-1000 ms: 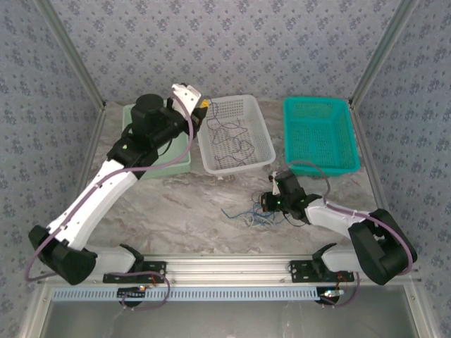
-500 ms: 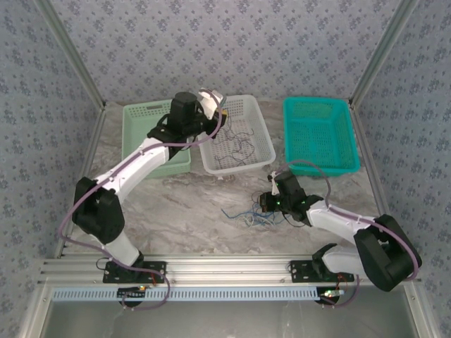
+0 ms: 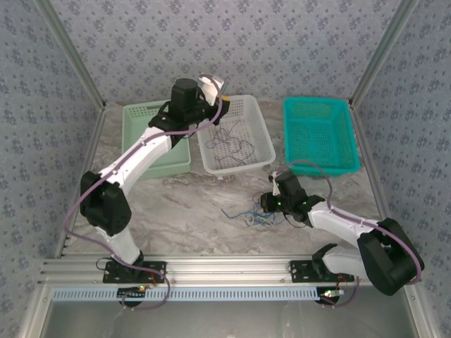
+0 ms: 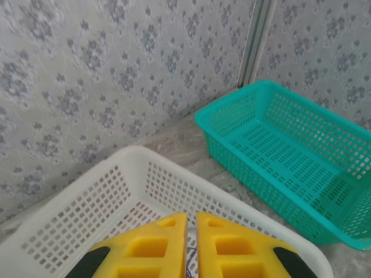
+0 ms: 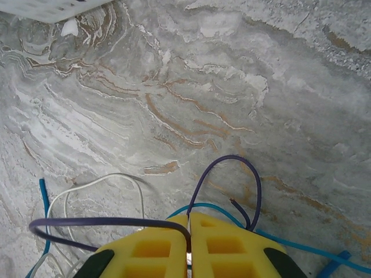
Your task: Untangle the cables
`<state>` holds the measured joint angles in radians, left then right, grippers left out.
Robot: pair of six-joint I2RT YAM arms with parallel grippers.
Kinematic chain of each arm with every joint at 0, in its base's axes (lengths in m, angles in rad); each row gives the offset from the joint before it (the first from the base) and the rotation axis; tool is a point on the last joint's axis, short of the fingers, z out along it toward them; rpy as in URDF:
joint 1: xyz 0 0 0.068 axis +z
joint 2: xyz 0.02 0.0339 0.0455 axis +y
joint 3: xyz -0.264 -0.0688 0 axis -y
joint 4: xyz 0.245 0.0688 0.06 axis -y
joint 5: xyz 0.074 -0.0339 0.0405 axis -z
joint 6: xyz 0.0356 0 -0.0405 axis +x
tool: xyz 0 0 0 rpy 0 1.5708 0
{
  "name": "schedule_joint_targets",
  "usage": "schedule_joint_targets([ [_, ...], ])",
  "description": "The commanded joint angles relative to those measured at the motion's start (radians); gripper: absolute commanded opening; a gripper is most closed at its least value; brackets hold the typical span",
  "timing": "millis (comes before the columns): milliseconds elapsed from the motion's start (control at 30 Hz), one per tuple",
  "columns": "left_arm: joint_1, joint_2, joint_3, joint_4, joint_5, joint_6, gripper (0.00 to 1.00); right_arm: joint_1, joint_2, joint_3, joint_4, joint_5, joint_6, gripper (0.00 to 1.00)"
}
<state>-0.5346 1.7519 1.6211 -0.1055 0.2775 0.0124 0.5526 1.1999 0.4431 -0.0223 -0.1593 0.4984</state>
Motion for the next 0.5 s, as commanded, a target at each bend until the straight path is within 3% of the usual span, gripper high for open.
schedule_joint_targets([
  [0, 0.004, 0.064, 0.013, -0.066, 0.032, -0.020, 0.13, 0.005, -0.023, 0.030, -0.032, 0.020, -0.001, 0.11],
  [100, 0.003, 0.087, 0.021, -0.064, 0.028, -0.025, 0.14, 0.006, -0.037, 0.034, -0.042, 0.023, -0.004, 0.12],
  [200, 0.005, 0.107, 0.053, -0.110, 0.015, -0.025, 0.30, 0.006, -0.060, 0.035, -0.056, 0.027, -0.007, 0.14],
  [333, 0.002, 0.082, 0.023, -0.112, 0.014, -0.038, 0.60, 0.006, -0.110, 0.038, -0.086, 0.049, -0.013, 0.13],
  [467, -0.021, 0.006, -0.081, -0.064, 0.019, -0.017, 0.70, 0.003, -0.156, 0.059, -0.127, 0.067, -0.031, 0.08],
])
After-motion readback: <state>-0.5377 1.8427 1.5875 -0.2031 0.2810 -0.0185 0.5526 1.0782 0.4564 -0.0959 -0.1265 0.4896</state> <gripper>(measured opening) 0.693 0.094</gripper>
